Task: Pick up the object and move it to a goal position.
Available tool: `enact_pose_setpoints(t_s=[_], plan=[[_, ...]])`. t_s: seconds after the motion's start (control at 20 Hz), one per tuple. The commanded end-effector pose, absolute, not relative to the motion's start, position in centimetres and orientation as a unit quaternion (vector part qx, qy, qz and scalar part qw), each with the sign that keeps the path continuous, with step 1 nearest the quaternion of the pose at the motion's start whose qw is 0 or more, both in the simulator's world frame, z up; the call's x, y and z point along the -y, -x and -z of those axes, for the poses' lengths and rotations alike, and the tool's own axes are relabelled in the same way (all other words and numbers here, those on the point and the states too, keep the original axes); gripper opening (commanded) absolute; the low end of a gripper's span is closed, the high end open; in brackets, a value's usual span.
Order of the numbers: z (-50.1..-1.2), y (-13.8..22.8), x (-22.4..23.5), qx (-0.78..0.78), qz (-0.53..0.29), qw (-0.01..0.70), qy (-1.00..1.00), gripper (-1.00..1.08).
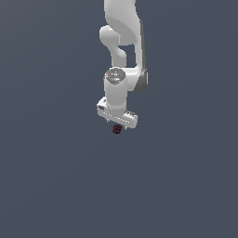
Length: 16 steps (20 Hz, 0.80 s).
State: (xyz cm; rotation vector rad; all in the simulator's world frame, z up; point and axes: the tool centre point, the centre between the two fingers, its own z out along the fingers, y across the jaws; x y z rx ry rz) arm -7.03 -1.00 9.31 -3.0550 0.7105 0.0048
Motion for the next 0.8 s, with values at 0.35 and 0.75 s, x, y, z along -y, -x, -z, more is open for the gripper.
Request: enact_pose_setpoints(t_s=[0.35, 0.75], plan=[[-7.9, 8.7, 1.2, -0.273, 0.0, 0.0, 0.962, 1.0], [-7.2, 8.8, 1.1, -0.273, 0.0, 0.0, 0.962, 1.0]])
